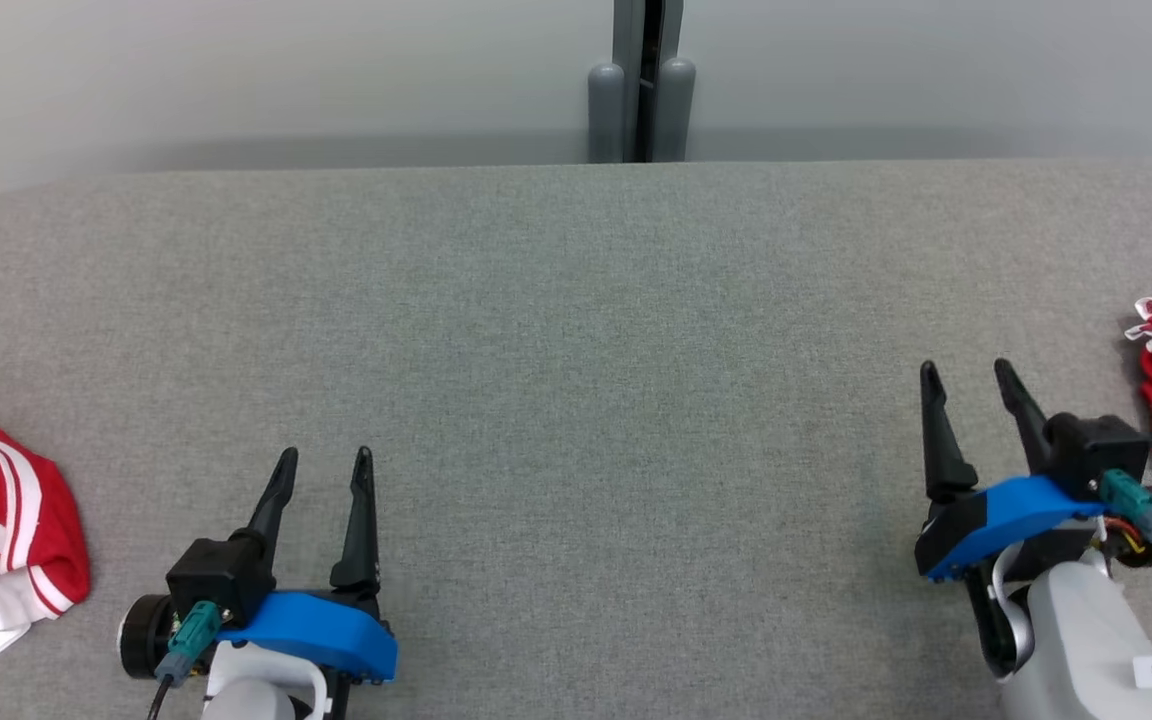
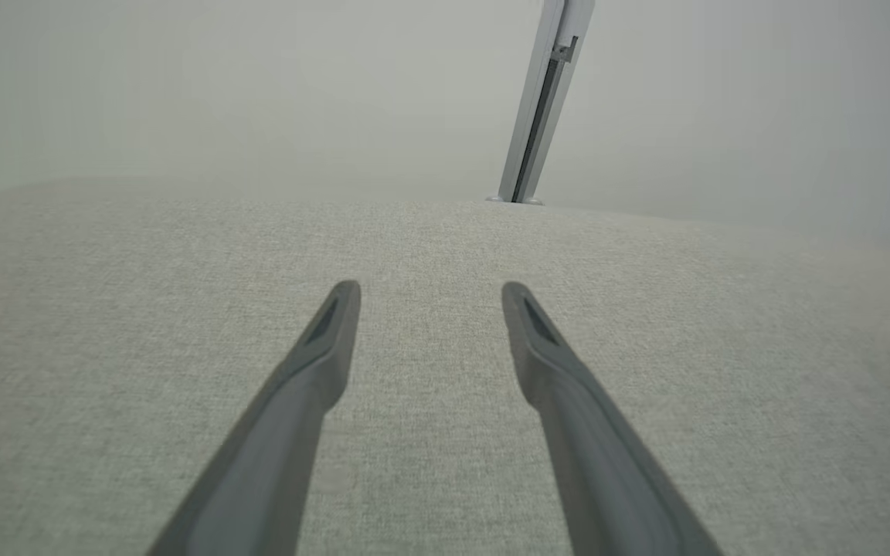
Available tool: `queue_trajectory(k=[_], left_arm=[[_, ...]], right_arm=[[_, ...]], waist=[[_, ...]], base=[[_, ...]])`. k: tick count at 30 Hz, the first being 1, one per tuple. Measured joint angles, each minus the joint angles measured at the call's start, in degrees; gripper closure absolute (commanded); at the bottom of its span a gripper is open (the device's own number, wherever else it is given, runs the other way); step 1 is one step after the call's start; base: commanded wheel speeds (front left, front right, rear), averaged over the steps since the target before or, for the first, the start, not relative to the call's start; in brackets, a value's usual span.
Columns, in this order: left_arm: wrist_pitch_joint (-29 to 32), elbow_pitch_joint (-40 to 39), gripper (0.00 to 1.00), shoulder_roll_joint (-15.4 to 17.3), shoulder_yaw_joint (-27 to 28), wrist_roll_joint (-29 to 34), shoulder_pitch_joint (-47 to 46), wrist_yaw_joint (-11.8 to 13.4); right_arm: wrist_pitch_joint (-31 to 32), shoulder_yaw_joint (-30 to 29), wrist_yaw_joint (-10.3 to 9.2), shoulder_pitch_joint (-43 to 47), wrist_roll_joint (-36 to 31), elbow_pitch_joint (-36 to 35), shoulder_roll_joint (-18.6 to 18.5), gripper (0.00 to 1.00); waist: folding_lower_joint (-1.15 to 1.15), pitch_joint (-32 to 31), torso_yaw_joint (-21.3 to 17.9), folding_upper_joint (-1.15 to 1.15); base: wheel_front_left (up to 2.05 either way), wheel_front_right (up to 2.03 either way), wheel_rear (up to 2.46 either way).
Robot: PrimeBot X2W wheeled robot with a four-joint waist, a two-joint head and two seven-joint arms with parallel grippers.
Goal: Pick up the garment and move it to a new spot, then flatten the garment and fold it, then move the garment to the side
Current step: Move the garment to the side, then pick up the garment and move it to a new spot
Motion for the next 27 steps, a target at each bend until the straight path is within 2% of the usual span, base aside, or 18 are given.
queue_trajectory(k=[10, 19, 27], left_arm=[[0.0, 1.07, 0.0, -0.44, 3.86, 1.21, 3.38, 0.05], [0.0, 0.98, 0.0, -0.51, 3.11, -1.3, 7.32, 1.56], [-0.01, 0.37, 0.0, -0.52, 1.96, -2.15, 8.14, 2.27]], right_arm=[[0.0, 6.11, -0.01, 7.77, 6.05, -2.35, -0.07, 0.0], [0.0, 8.39, -0.01, 11.93, 8.56, -4.13, -0.01, 0.0], [0.0, 9.1, -0.01, 13.18, 8.68, -4.14, -0.01, 0.0]], waist=[[-0.01, -4.94, 0.68, 0.0], [-0.01, -8.52, -0.38, 0.0], [-0.01, -9.11, -0.42, 0.0]], base=[[0.0, 0.0, 0.0], [0.0, 0.0, 0.0], [0.0, 0.0, 0.0]])
